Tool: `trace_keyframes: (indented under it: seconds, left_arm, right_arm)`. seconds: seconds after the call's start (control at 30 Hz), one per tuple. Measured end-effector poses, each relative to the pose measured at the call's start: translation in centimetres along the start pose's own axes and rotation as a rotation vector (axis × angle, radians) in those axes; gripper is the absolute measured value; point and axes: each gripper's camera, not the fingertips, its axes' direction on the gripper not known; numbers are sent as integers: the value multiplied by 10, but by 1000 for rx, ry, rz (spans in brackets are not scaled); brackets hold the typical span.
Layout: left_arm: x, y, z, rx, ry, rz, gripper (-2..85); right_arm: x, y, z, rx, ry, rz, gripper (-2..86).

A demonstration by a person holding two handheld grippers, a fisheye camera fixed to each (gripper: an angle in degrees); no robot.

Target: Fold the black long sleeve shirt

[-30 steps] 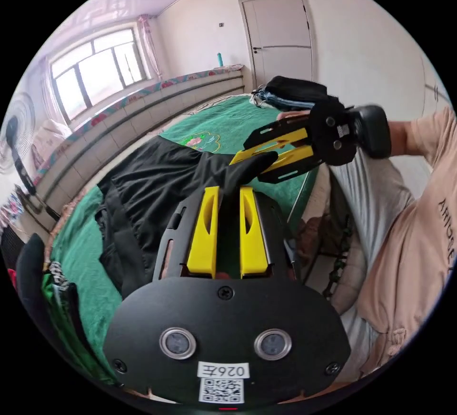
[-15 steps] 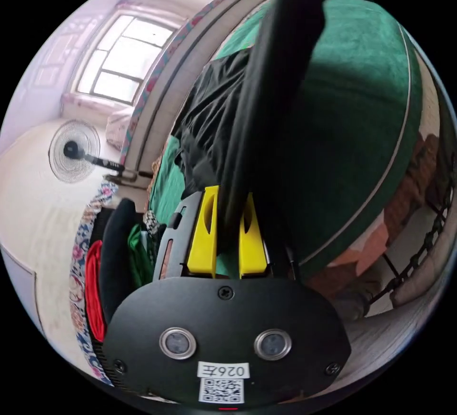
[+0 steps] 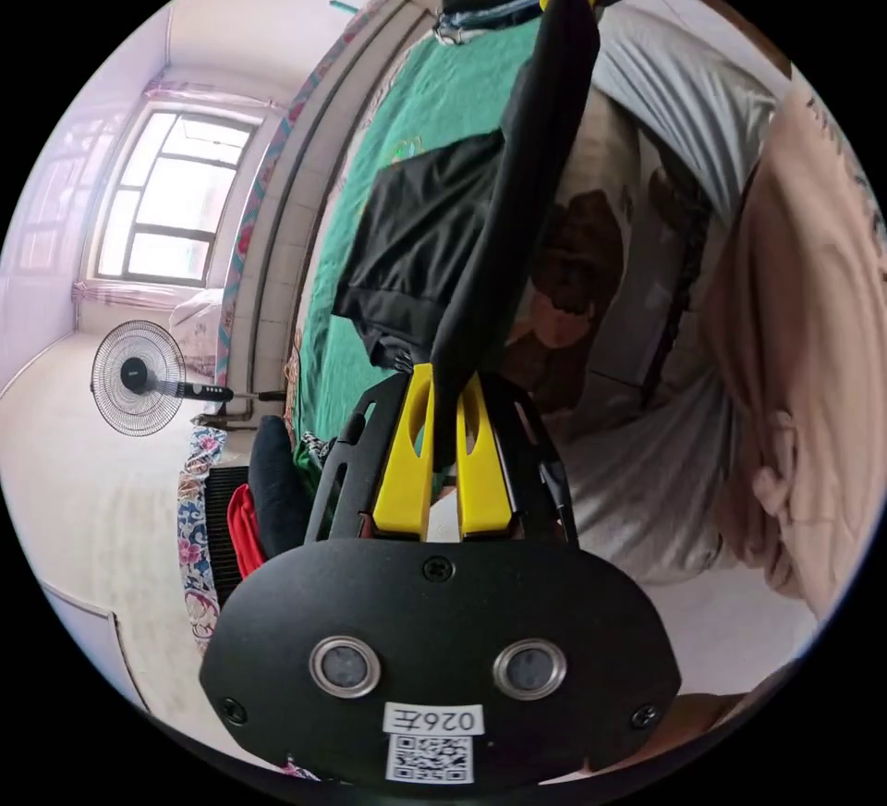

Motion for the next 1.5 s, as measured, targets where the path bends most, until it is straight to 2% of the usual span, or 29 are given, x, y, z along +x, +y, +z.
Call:
trace_keyframes:
  seconds: [0.1,0.2,0.33,0.4,0.47,0.57,0.7,0.87,0.93,1.1,1.23,1.3,1.4,1.43,1.5]
  left_arm:
    - [-41,-2,-2,72,8,-5,15]
    - [-93,-24,36,104,-14,-2,18]
    - [-166,-72,161,28,95,-4,24]
    - [-191,-90,230,-27,204,-16,26]
    - [-216,-105,328,-96,402,-60,30]
    - [-231,-106,432,-121,576,-143,40]
    - [-251,-80,505,-43,733,-256,52]
    - [-295,-11,566,170,937,-516,67]
    - [-297,9,586,183,944,-587,71]
    - [-297,57,629,108,884,-744,63]
    - [-309,101,607,189,703,-902,-1]
    - [-302,100,589,242,648,-850,-6]
    - [-271,69,584,290,749,-571,-9]
    - [-252,55,592,274,734,-460,-9]
    - [-227,38,631,78,580,-415,-8]
  right_arm:
    - [35,22,-11,109,19,94,-9]
    - [102,38,17,147,21,231,-9]
    - [222,57,125,57,-87,473,-9]
    - [267,67,189,-14,-155,558,-9]
    - [312,88,278,-106,-246,670,-10]
    - [333,119,375,-194,-275,756,-11]
    - [330,154,441,-211,-276,818,-11]
    - [319,203,461,-39,-249,958,-10]
    - [314,216,468,5,-230,1001,-7]
    - [294,244,499,-56,-163,1049,42]
    - [277,249,480,-32,-8,1036,46]
    - [266,246,471,7,50,1027,28]
    - [240,230,476,88,-8,921,-2]
    - [230,223,490,78,-54,867,-6]
    - [219,213,528,-82,-40,790,-9]
